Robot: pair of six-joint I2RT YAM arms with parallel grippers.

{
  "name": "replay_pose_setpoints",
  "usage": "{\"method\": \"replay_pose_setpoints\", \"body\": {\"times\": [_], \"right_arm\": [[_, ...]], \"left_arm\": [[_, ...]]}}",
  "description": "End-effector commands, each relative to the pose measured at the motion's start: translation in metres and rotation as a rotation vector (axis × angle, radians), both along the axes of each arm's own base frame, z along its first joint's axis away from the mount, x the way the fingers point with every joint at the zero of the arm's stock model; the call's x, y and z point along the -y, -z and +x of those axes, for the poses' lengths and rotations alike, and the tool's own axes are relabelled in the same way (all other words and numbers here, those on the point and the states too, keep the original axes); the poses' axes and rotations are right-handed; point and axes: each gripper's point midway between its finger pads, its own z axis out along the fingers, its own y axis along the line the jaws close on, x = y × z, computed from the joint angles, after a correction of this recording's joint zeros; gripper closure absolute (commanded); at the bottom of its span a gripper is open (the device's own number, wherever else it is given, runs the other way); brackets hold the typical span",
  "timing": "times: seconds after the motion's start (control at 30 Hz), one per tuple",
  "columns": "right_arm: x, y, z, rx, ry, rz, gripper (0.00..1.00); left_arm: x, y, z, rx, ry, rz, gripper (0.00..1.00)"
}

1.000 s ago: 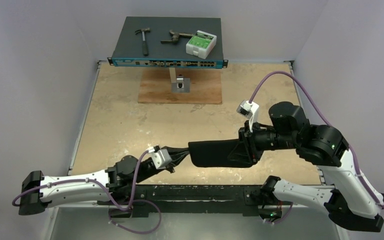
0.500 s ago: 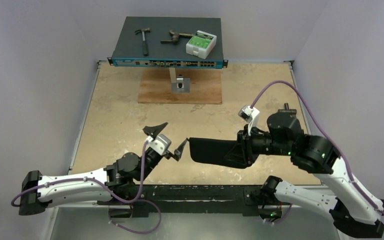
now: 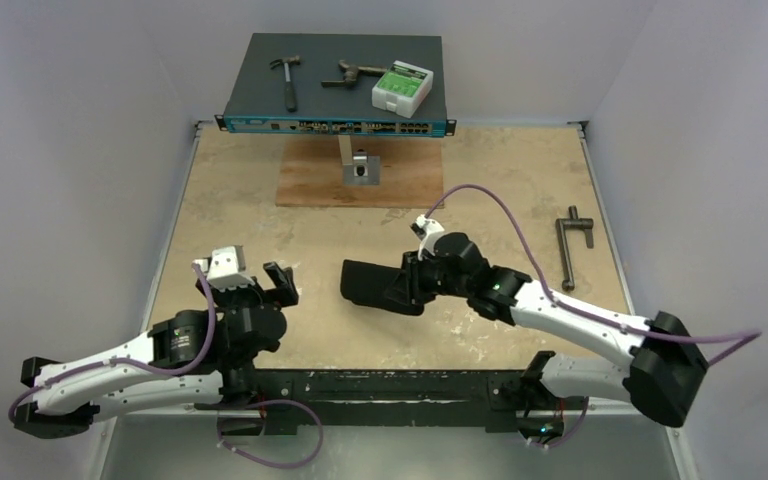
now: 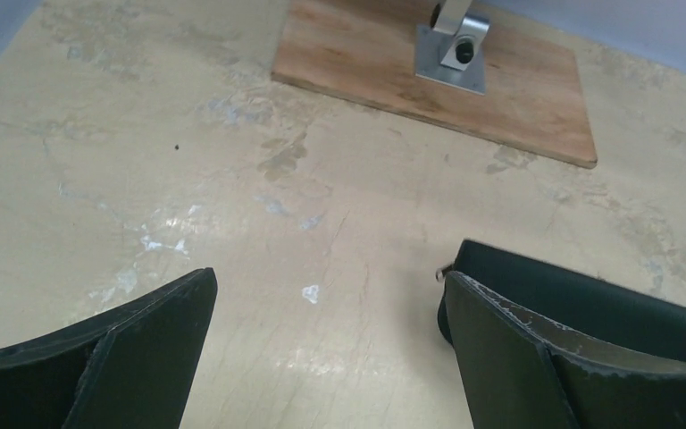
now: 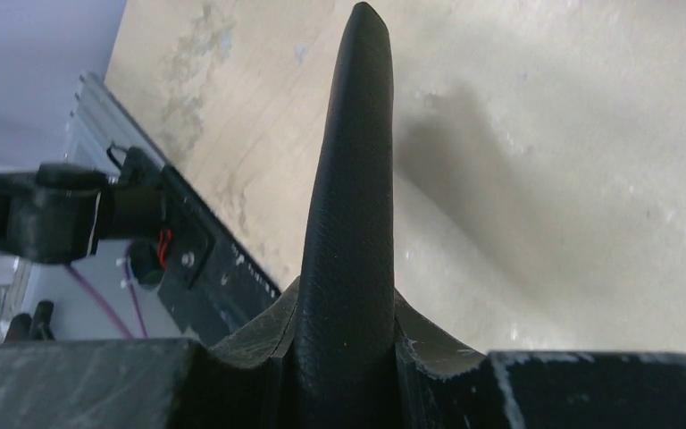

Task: Sort the hair-cutting tools
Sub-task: Place the hairdressing tool bag at the center of the board.

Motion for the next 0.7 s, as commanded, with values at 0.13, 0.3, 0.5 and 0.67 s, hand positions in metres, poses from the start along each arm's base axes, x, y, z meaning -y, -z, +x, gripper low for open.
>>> {"method": "replay_pose_setpoints", "body": {"times": [0.13, 0.3, 0.5, 0.67], "right_arm": [[-0.017, 0.010, 0.078, 0.078, 0.216, 0.081, 0.93], [0.014, 0.050, 0.087, 0.000, 0.314, -0.013, 0.56], [0.056, 0.065, 0.092, -0.041, 0.453, -0.196, 0.25], [0.119, 0.055, 0.091, 0.013, 0.710, -0.308, 0.16]], "left_arm": [[0.003, 0.036, -0.015, -0.114, 0.079, -0.057, 0.00], [0.008, 0.050, -0.021, -0.121, 0.148, -0.118, 0.00], [0.008, 0.057, -0.023, -0.124, 0.164, -0.133, 0.00], [0.005, 0.059, -0.024, -0.154, 0.122, -0.124, 0.00]]}}
